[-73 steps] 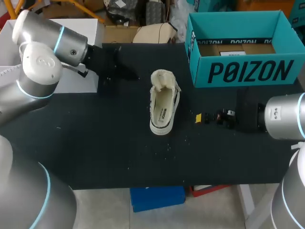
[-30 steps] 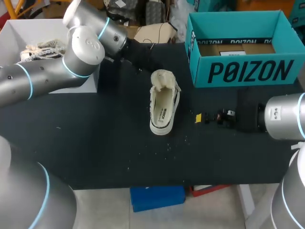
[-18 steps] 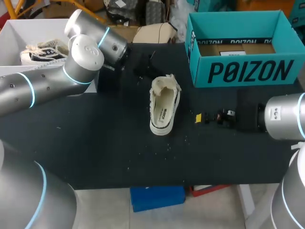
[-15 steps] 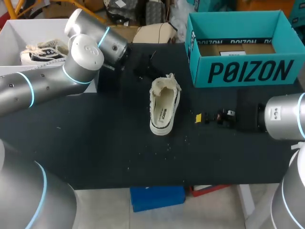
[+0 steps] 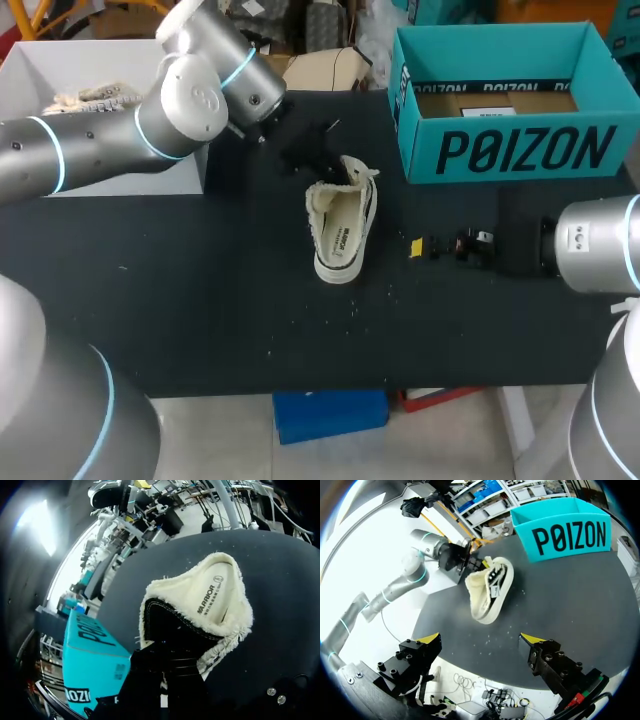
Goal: Take the shoe out of the shoebox, open the shoe tongue, remove and reinsert the insole, then place the shoe into the shoebox
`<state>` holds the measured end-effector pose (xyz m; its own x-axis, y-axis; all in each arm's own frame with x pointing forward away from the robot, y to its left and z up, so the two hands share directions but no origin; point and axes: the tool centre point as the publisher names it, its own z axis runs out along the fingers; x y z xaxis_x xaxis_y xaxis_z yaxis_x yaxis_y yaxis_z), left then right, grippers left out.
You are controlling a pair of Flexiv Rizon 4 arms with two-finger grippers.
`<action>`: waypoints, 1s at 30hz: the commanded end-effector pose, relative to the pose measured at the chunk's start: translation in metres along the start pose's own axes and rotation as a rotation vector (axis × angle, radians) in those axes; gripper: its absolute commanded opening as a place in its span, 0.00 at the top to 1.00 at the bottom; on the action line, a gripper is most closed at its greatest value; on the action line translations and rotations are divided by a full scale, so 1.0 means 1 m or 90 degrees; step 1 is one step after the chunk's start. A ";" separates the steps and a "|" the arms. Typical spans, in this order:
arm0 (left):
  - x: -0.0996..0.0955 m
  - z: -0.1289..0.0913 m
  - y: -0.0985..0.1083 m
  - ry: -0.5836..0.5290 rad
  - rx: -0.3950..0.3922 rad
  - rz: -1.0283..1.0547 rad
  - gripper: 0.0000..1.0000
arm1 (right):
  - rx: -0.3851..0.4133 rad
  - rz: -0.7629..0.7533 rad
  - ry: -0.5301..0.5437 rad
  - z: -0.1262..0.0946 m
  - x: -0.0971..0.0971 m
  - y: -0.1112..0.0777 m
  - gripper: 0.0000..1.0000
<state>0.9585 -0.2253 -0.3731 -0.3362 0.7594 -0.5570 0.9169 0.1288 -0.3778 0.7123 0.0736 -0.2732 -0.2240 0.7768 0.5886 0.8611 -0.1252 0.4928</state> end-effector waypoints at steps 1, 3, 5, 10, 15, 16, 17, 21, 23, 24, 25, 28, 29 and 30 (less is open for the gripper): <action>-0.003 -0.004 -0.003 0.067 -0.017 0.011 1.00 | -0.001 0.000 0.000 -0.001 0.000 -0.001 0.00; -0.003 -0.004 -0.003 0.084 -0.024 0.021 1.00 | -0.001 0.000 0.000 -0.001 0.000 -0.001 0.00; -0.002 -0.005 -0.003 0.097 -0.028 0.031 1.00 | -0.001 0.000 0.000 -0.001 0.000 -0.001 0.00; 0.004 -0.003 -0.006 0.116 -0.018 0.050 1.00 | -0.001 0.000 0.000 -0.001 0.000 -0.001 0.00; 0.010 0.002 -0.010 0.147 -0.004 0.067 1.00 | -0.001 0.000 0.000 -0.001 0.000 -0.001 0.00; 0.011 0.003 -0.010 0.155 -0.003 0.070 1.00 | -0.001 0.000 0.000 -0.001 0.000 -0.001 0.00; 0.012 0.003 -0.010 0.158 -0.005 0.070 1.00 | -0.001 0.000 0.000 -0.001 0.000 -0.001 0.00; 0.015 0.007 -0.009 0.169 -0.003 0.070 1.00 | -0.001 0.000 0.000 -0.001 0.000 -0.001 0.00; 0.013 0.007 -0.009 0.168 -0.002 0.070 1.00 | -0.001 0.000 0.000 -0.001 0.000 -0.001 0.00; 0.012 0.006 -0.010 0.164 -0.001 0.072 1.00 | -0.001 0.000 0.000 -0.001 0.000 -0.001 0.00; 0.009 0.006 -0.010 0.157 0.002 0.073 1.00 | -0.001 0.000 0.000 -0.001 0.000 -0.001 0.00; 0.006 0.005 -0.011 0.146 0.003 0.075 1.00 | -0.001 0.000 0.000 -0.001 0.000 -0.001 0.00; 0.005 0.005 -0.011 0.143 0.004 0.075 1.00 | -0.001 0.000 0.000 -0.001 0.000 -0.001 0.00; 0.004 0.005 -0.011 0.143 0.004 0.075 1.00 | -0.001 0.000 0.000 -0.001 0.000 -0.001 0.00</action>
<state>0.9455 -0.2274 -0.3737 -0.1727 0.8913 -0.4192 0.9450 0.0299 -0.3257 0.7123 0.0736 -0.2732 -0.2240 0.7768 0.5886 0.8611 -0.1252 0.4928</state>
